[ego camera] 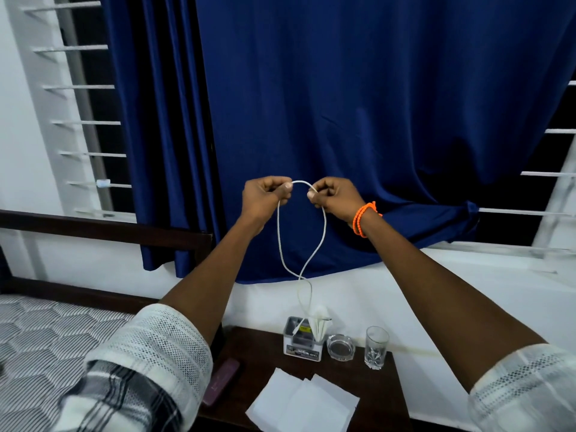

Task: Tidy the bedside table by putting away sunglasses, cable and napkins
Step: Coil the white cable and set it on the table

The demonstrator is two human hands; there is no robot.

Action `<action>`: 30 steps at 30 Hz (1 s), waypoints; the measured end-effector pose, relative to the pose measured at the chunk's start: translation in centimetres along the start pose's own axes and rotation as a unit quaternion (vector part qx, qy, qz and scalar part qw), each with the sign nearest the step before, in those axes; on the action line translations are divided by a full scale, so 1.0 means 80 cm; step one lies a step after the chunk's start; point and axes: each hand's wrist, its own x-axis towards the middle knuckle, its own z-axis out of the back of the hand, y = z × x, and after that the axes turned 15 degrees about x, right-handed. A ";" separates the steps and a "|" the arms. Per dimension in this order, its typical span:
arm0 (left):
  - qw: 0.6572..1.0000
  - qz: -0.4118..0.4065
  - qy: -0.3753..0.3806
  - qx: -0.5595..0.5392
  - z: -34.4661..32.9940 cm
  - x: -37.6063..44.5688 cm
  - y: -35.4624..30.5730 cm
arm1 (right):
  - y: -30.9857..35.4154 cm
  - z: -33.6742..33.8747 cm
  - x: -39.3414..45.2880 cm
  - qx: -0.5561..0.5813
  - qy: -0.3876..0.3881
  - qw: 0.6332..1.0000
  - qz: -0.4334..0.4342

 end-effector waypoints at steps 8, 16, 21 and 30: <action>1.000 -0.004 0.024 0.015 -0.007 -0.004 0.007 | 0.020 -0.009 0.005 -0.054 -0.047 0.993 0.092; 1.000 0.019 0.006 -0.019 0.000 -0.009 0.014 | 0.003 0.006 0.004 -0.041 -0.048 0.997 0.037; 1.000 0.002 0.006 -0.008 -0.002 -0.002 0.000 | 0.004 -0.001 -0.003 -0.072 0.016 0.997 0.031; 1.000 0.027 0.006 -0.011 -0.004 -0.020 0.018 | 0.023 -0.012 0.004 -0.052 -0.044 0.996 0.064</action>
